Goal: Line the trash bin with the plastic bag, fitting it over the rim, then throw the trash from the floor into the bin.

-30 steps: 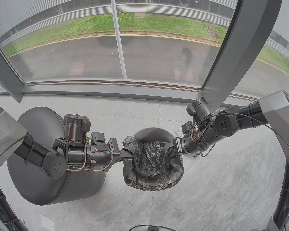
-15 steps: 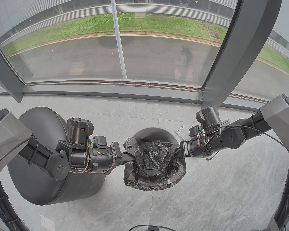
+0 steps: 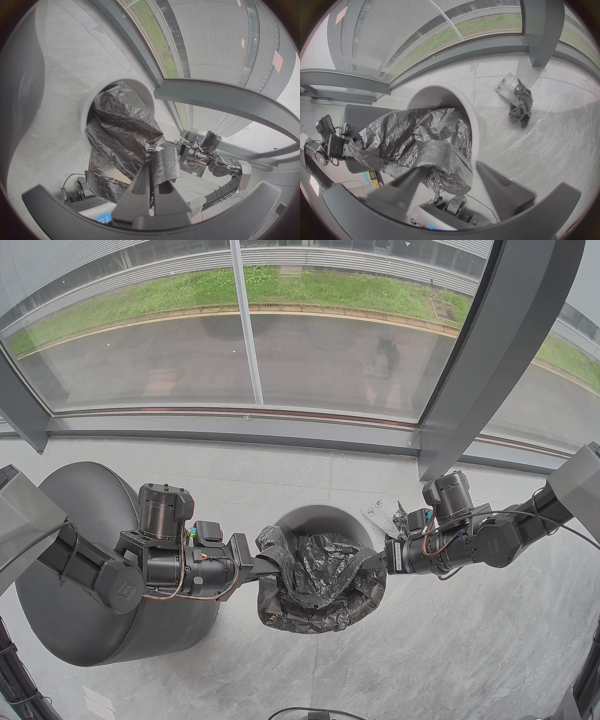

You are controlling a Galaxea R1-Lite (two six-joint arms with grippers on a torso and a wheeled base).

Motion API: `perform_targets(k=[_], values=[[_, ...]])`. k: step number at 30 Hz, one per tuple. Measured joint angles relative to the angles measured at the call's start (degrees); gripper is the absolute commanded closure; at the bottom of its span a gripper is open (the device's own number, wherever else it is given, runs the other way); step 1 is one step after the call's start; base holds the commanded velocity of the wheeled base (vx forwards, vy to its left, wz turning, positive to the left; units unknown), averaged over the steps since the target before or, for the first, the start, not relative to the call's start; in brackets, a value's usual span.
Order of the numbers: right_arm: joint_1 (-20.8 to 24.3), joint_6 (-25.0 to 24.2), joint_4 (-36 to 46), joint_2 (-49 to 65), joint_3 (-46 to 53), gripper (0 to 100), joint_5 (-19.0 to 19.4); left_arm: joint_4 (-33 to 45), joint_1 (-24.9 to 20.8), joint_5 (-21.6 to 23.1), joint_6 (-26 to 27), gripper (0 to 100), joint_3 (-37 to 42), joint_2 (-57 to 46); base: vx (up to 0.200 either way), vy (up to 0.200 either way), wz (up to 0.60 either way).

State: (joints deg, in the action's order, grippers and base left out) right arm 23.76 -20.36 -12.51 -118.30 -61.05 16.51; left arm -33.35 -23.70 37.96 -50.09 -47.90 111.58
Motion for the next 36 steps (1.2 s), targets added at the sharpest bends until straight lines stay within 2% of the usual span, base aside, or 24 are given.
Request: perform_targets(k=[8, 11, 14, 17, 21, 25, 36], values=[[-0.1, 0.5, 0.0, 7.2, 2.9, 0, -0.2, 0.0, 0.0, 0.0, 0.0, 100, 0.0, -0.3, 0.000, 0.000, 0.00], [0.5, 3.7, 0.3, 10.3, 3.3, 0, -0.4, 0.0, -0.1, 0.0, 0.0, 100, 0.0, -0.5, 0.000, 0.000, 0.00], [1.6, 9.2, 0.5, 12.2, 3.4, 0, -1.4, 0.0, -0.1, 0.0, 0.0, 100, 0.0, -0.7, 0.000, 0.000, 0.00], [3.6, 13.9, 0.6, 13.1, 3.6, 0, -5.8, 0.0, -0.2, 0.0, 0.0, 100, 0.0, -0.9, 0.000, 0.000, 0.00], [7.9, 21.0, 0.5, 12.3, 3.9, 0, -14.0, 0.0, -0.3, 0.0, 0.0, 100, -0.1, -1.2, 0.000, 0.000, 0.00], [12.7, 24.4, 0.1, 10.4, 4.4, 0, -20.1, 0.0, -0.4, 0.0, 0.0, 100, -0.1, -1.4, 0.000, 0.000, 0.00], [20.5, 28.1, -0.2, 7.6, 6.4, 0, -22.9, 0.0, -0.4, -0.1, 0.0, 100, 0.0, -2.1, 0.000, 0.000, 0.00]])
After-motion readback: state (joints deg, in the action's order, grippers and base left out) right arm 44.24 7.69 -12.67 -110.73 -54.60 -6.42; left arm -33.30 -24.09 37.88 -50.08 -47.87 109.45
